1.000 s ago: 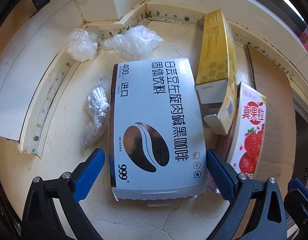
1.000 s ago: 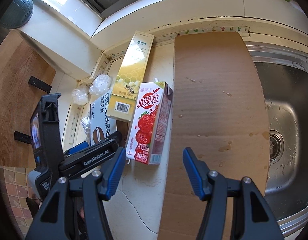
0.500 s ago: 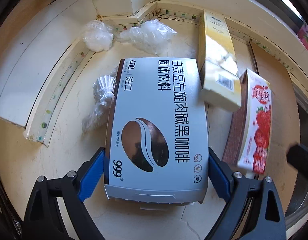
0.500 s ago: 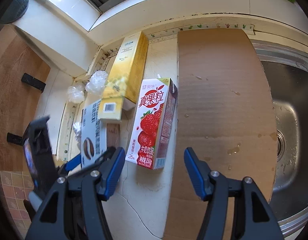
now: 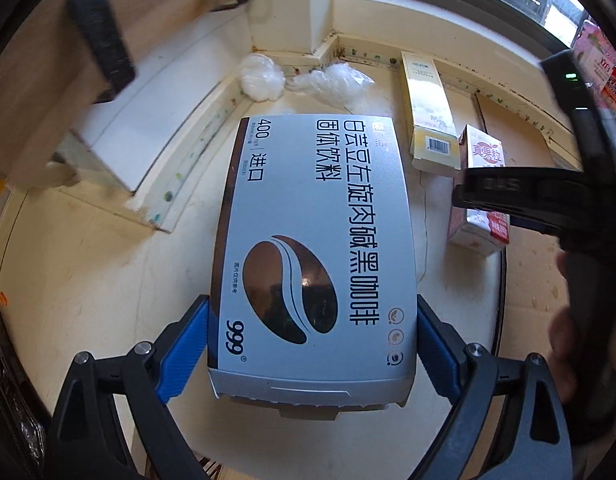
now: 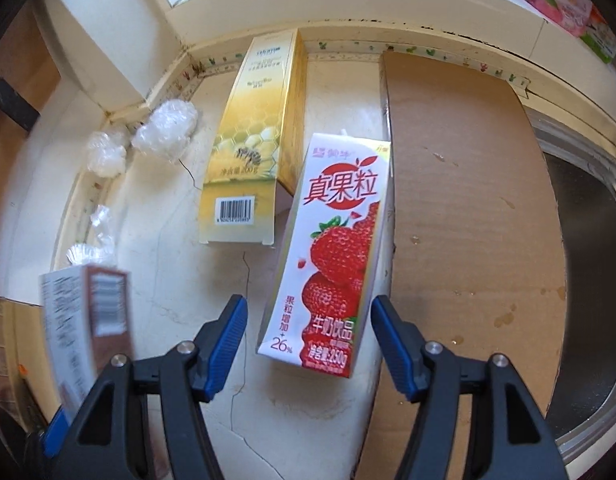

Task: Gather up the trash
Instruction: 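Grasp the brown milk carton with the right tool while the left holds the coffee box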

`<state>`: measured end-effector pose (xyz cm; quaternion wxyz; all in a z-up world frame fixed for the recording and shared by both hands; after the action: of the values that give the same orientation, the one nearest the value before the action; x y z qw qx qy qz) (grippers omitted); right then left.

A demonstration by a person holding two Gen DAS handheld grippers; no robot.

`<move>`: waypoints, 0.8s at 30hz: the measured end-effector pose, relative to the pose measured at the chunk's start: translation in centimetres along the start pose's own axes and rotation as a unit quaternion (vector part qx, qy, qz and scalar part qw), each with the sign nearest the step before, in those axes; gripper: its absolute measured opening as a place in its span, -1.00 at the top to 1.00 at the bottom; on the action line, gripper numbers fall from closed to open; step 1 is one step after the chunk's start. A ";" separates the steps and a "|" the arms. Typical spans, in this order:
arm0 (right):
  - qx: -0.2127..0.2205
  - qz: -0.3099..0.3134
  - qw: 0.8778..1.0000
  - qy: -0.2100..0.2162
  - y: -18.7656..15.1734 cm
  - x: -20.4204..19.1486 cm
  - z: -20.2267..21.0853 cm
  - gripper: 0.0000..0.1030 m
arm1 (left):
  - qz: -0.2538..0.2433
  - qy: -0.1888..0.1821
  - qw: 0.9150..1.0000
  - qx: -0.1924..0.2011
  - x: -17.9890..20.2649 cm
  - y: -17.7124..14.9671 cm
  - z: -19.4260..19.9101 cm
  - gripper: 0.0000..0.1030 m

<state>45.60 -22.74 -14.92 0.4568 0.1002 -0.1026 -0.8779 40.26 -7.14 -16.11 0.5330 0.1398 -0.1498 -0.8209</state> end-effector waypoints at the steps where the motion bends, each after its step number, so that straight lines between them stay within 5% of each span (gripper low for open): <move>1: 0.002 0.003 1.000 -0.008 -0.1 -0.1 -0.2 -0.24 | 0.002 -0.002 1.000 0.004 -0.2 -0.4 0.6 -0.80; 11: 0.049 -0.003 0.998 -0.036 -1.7 0.0 2.0 -0.08 | 0.007 0.008 0.999 0.032 -1.0 -4.2 5.4 -0.80; 22: 0.104 0.019 0.993 0.052 -6.7 1.4 10.1 -0.06 | 0.001 0.012 0.998 0.055 -0.4 -8.2 8.8 -0.80; 23: 0.111 0.025 0.992 0.061 -7.6 1.5 11.1 0.09 | 0.001 0.011 0.998 0.058 -0.4 -8.7 9.2 -0.80; 24: 0.115 0.033 0.991 0.068 -8.3 1.5 11.8 0.63 | 0.001 0.011 0.998 0.060 -0.4 -9.3 9.6 -0.80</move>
<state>35.09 -18.29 -6.02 0.4765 0.2081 -0.1745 -0.8362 28.90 -2.28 -10.98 0.5260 0.1806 -0.1927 -0.8084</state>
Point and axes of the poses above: each gripper's, at about its wrist camera, not at the fingertips, and z roughly against the way its jaws point, x to its right, y to its top, the point moved 3 cm from there along -z, roughly the way its jaws point, and after that the axes turned 12 degrees about -z, right-handed, at the moved point
